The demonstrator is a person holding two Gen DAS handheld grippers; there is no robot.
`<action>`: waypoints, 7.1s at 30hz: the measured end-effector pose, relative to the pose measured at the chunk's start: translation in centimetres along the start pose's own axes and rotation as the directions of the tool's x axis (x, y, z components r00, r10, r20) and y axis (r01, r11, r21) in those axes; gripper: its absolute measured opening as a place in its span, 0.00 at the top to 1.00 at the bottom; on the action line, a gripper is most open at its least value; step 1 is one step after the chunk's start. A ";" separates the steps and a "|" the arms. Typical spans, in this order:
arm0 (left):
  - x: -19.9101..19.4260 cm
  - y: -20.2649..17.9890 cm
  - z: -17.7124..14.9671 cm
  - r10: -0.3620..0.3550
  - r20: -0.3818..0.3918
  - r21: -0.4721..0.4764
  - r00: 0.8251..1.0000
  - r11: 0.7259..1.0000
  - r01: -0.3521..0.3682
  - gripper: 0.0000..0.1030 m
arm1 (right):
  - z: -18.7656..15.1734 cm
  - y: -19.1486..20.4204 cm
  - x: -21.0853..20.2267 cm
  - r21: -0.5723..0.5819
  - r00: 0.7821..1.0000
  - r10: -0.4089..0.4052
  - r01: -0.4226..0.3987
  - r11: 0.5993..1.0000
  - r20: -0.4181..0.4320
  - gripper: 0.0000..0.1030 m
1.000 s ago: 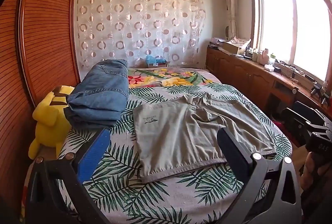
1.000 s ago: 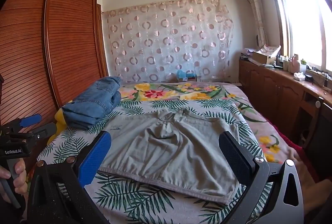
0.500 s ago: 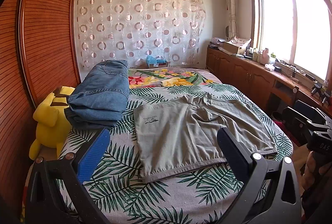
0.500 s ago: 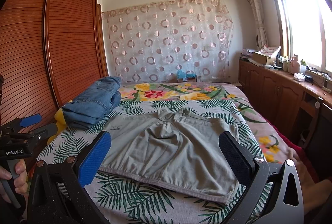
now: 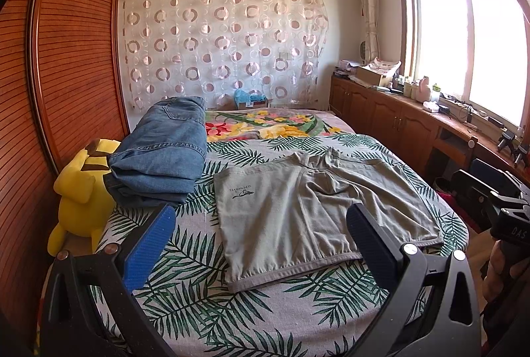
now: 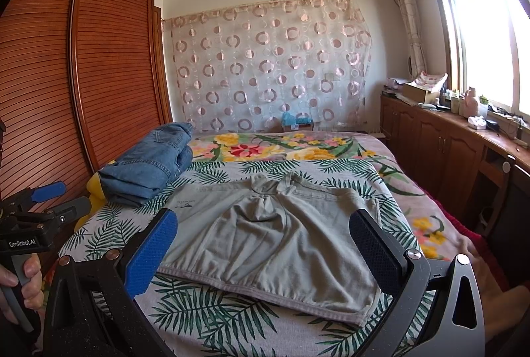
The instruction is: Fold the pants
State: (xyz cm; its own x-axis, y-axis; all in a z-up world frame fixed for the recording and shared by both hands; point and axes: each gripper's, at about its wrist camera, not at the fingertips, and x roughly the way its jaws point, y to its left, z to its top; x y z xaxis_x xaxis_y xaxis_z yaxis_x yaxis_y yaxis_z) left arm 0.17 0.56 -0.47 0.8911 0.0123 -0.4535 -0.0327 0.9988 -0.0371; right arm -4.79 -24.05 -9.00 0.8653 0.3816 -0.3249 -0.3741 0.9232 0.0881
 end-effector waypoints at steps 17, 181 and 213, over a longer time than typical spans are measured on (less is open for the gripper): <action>0.0 0.1 0.1 0.003 0.005 0.003 1.000 1.000 -0.003 0.00 | 0.0 0.1 -0.1 0.001 1.000 -0.002 0.002 1.000 0.001 0.00; 12.0 -1.5 -5.5 -0.174 -0.317 0.058 0.932 0.978 0.203 0.17 | -1.2 0.0 9.3 -0.069 0.917 0.199 -0.236 0.969 -0.345 0.60; 10.6 -2.1 -2.8 -0.206 -0.249 0.061 0.946 0.972 0.227 0.17 | 1.8 0.0 7.9 -0.124 0.959 0.156 -0.189 0.974 -0.235 0.97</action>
State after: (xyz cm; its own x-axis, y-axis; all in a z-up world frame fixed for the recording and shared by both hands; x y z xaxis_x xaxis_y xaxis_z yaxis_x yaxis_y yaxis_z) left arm 8.43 -1.56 -7.66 0.7371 -0.2058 -0.6437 0.1985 0.9764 -0.0848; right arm 2.64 -20.98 -9.88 0.6931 0.4996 -0.5196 -0.5693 0.8216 0.0306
